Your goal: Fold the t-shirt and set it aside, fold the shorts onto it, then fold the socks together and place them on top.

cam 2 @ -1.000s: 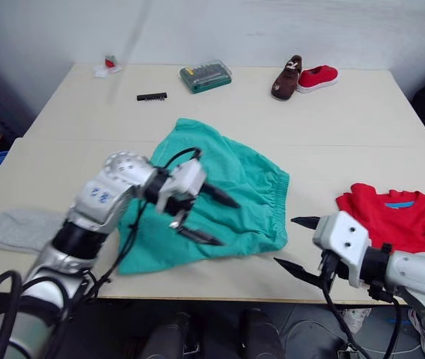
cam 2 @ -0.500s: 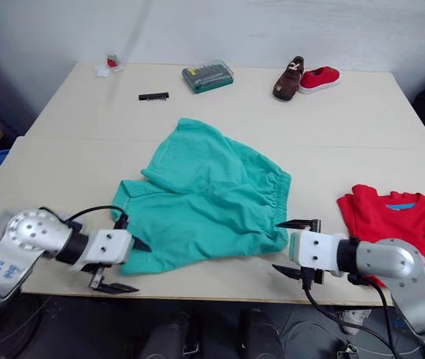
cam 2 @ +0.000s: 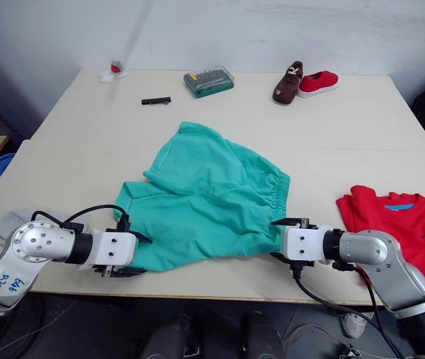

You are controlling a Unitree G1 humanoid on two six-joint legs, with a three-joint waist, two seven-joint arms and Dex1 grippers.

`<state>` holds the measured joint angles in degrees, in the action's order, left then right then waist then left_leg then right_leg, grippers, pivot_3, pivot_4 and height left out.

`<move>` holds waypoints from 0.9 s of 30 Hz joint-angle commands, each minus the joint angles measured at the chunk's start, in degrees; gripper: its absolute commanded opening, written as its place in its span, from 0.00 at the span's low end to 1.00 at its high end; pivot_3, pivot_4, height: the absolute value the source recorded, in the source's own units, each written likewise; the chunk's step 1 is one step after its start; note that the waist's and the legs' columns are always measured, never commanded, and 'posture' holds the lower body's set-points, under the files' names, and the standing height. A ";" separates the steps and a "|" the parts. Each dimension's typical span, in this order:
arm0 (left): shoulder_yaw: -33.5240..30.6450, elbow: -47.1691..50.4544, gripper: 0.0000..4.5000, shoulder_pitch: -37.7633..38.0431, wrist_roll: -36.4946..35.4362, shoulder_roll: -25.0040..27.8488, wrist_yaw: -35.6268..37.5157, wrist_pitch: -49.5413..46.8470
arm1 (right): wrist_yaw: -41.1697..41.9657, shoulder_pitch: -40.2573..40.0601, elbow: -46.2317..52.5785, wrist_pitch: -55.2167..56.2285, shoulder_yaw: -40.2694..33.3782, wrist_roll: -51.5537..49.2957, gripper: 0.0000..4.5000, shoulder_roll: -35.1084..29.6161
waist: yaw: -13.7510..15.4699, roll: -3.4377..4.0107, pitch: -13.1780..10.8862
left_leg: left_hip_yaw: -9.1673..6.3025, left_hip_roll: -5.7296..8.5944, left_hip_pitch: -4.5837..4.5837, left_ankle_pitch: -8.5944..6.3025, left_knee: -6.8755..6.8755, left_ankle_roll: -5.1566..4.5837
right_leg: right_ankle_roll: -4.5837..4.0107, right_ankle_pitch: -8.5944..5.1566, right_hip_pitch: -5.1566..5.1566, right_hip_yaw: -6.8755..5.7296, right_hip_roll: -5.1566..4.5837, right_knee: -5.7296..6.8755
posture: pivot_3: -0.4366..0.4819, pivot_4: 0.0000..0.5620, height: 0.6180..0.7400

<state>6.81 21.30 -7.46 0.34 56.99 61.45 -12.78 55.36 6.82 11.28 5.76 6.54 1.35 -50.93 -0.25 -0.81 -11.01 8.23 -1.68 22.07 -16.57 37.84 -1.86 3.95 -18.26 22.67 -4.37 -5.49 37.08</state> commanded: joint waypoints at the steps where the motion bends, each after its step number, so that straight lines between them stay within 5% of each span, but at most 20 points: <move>1: -0.27 -3.90 0.44 -1.20 2.07 0.10 -1.53 0.28 | -1.20 0.82 -0.21 0.68 -0.30 0.86 0.48 0.85 | -0.01 0.00 0.00 | 0.00 0.00 0.00 0.05 0.00 0.02 | -0.02 -0.01 0.01 -0.01 0.00 0.01 | 0.48 0.27 1.00; 7: 0.17 -7.88 0.01 -4.31 1.38 -0.07 -0.72 1.90 | -0.85 1.32 -0.46 0.87 -1.14 0.35 0.00 0.81 | -0.11 0.00 0.00 | 0.00 -0.02 0.02 0.17 -0.04 -0.06 | -0.05 -0.03 0.05 -0.03 0.01 0.03 | 0.48 0.27 1.00; 15: -4.47 -7.77 0.00 -7.62 -11.15 0.56 6.60 -5.32 | 0.74 0.60 2.50 -1.15 -4.54 -3.96 0.00 -0.67 | -0.20 -0.02 -0.01 | 0.01 -0.02 0.09 0.20 -0.23 -0.05 | -0.08 -0.06 0.17 -0.05 0.03 -0.04 | 0.48 0.27 1.00; 23: -12.61 -2.79 0.00 -8.98 -31.19 4.74 17.69 -19.17 | 6.40 -4.84 16.47 -17.06 -13.97 -21.92 0.00 -4.98 | -0.09 -0.02 -0.02 | -0.01 -0.02 0.15 0.20 -0.26 -0.06 | -0.05 -0.09 0.18 -0.06 0.04 -0.13 | 0.48 0.27 1.00; 27: -9.30 -2.70 0.00 -5.58 -25.85 8.14 20.17 -14.07 | 10.75 -11.02 22.94 -26.23 -19.08 -31.77 0.00 -8.17 | 0.04 -0.01 -0.02 | -0.03 -0.01 0.09 0.20 -0.34 -0.04 | -0.06 -0.10 0.16 -0.06 0.04 -0.17 | 0.48 0.27 1.00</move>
<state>-3.20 17.87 -14.38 -27.42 63.52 79.94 -29.26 63.80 -2.53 30.32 -17.00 -9.71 -25.45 -57.64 -0.21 -0.82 -11.03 8.20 -1.69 22.18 -16.37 37.44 -1.90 3.86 -18.37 22.84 -4.44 -5.45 36.89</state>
